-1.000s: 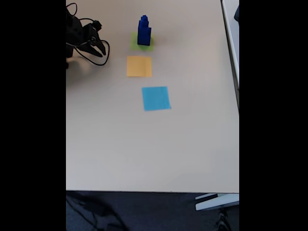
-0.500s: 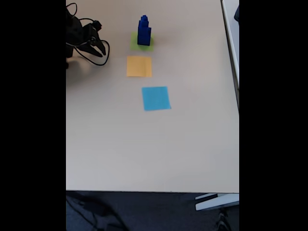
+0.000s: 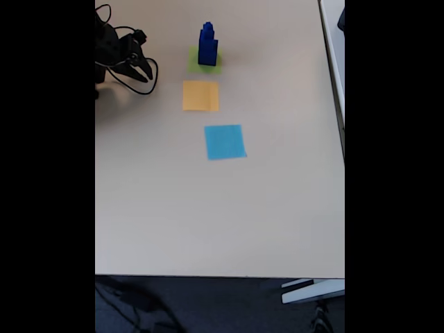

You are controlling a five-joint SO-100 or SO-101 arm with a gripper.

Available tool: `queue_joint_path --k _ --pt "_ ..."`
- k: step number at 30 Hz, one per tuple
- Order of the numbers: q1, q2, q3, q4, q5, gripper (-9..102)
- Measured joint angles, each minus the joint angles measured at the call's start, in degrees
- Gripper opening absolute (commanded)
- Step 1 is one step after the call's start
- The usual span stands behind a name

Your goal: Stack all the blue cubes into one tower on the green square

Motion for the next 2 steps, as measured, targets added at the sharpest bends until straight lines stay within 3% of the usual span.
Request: queue_joint_path --k 2 --pt "0.00 0.00 0.00 0.00 0.00 4"
